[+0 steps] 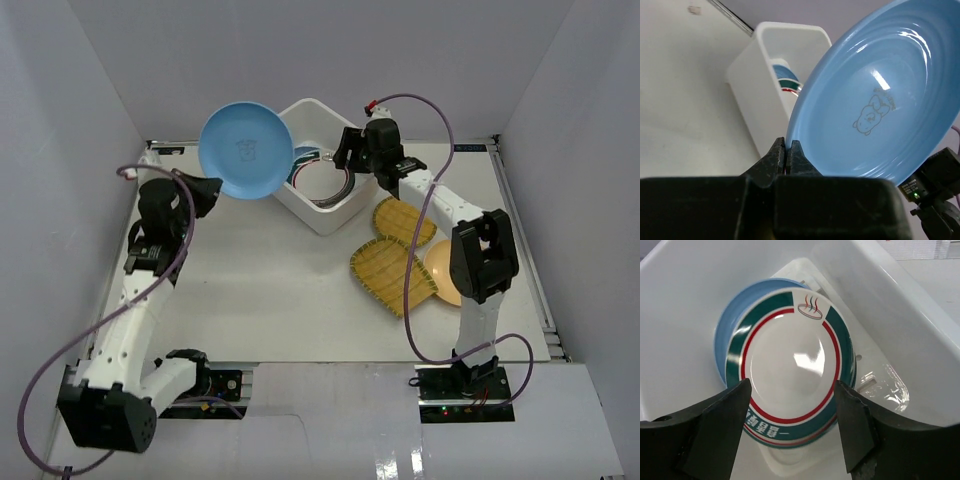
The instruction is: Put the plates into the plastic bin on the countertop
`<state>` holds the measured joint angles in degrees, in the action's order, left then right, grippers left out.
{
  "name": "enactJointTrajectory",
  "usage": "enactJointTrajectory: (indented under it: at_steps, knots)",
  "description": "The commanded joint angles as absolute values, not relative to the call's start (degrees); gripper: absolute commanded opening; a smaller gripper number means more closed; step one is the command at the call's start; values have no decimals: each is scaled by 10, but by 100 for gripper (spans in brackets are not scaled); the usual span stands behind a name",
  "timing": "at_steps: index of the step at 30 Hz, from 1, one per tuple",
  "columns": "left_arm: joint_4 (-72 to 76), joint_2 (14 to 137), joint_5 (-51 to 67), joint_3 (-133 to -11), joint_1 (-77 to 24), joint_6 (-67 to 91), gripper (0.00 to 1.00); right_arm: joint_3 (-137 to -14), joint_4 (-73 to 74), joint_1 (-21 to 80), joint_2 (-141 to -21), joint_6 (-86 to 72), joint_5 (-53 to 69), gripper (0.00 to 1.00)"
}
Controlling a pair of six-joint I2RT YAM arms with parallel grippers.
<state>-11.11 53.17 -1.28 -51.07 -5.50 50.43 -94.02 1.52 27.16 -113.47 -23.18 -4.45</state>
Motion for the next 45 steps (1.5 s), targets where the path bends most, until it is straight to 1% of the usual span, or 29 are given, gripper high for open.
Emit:
enactJointTrajectory:
  at_steps: [1, 2, 3, 6, 7, 8, 9, 11, 13, 15, 16, 17, 18, 19, 20, 22, 23, 24, 26, 27, 31, 34, 36, 38, 39, 41, 42, 44, 45]
  knots:
    - [-95, 631, 53, -610, -81, 454, 0, -950, 40, 272, -1035, -214, -32, 73]
    - [-96, 684, 49, -636, -102, 434, 0, -930, 36, 271, -1013, -214, -33, 71]
    - [-105, 712, 44, -662, -115, 422, 0, -906, 30, 266, -992, -214, -38, 59]
    - [-155, 826, 32, -781, -156, 381, 0, -764, 7, 244, -889, -234, -27, 32]
    - [-165, 852, 29, -808, -165, 373, 0, -722, -25, 233, -837, -241, -17, 20]
    - [-176, 877, 24, -856, -177, 365, 0, -640, -36, 219, -811, -258, -7, 18]
    - [-193, 923, 19, -877, -178, 350, 0, -600, -46, 188, -790, -267, 24, 16]
    - [-216, 968, 10, -921, -183, 336, 0, -502, -69, 151, -735, -278, 55, 16]
    - [-243, 1031, -9, -980, -184, 316, 0, -450, -83, 85, -702, -290, 103, 21]
    - [-272, 1069, -14, -1040, -185, 308, 0, -392, -92, 18, -693, -295, 142, 30]
    - [-280, 1103, -16, -1059, -186, 301, 0, -378, -97, 5, -689, -295, 156, 39]
    - [-298, 1119, -18, -1076, -187, 299, 0, -367, -104, -30, -689, -294, 165, 43]
    - [-302, 1132, -18, -1101, -188, 296, 0, -352, -108, -39, -689, -292, 169, 50]
    - [-307, 1153, -19, -1112, -189, 292, 0, -348, -110, -45, -693, -291, 168, 52]
    - [-315, 1160, -18, -1120, -190, 292, 15, -346, -111, -57, -698, -288, 170, 54]
    - [-316, 1168, -4, -1135, -189, 287, 33, -349, -117, -67, -717, -284, 167, 56]
    - [-315, 1164, -1, -1135, -191, 287, 44, -353, -117, -78, -726, -282, 168, 56]
    - [-311, 1157, -1, -1135, -192, 287, 66, -359, -119, -84, -735, -280, 174, 57]
    - [-300, 1128, 3, -1136, -195, 280, 85, -381, -123, -93, -765, -273, 160, 57]
    - [-296, 1115, 18, -1136, -196, 277, 97, -392, -122, -96, -793, -271, 161, 57]
    - [-294, 1033, 36, -1109, -207, 272, 98, -443, -123, -101, -870, -255, 175, 58]
    - [-278, 930, 96, -998, -235, 279, 98, -482, -124, -101, -927, -237, 203, 59]
    - [-267, 851, 145, -882, -273, 291, 97, -512, -116, -102, -968, -228, 227, 60]
    - [-248, 810, 181, -795, -323, 307, 98, -534, -109, -102, -992, -222, 246, 60]
    - [-248, 796, 198, -720, -338, 315, 98, -540, -107, -101, -1015, -222, 265, 60]
    - [-236, 767, 200, -650, -389, 352, 98, -550, -111, -101, -1035, -229, 290, 60]
    - [-223, 761, 193, -587, -403, 366, 98, -548, -121, -101, -1050, -246, 300, 58]
    - [-167, 754, 185, -535, -435, 415, 98, -541, -159, -101, -1061, -268, 322, 54]
    - [-142, 757, 183, -513, -441, 432, 98, -534, -169, -102, -1069, -279, 324, 46]
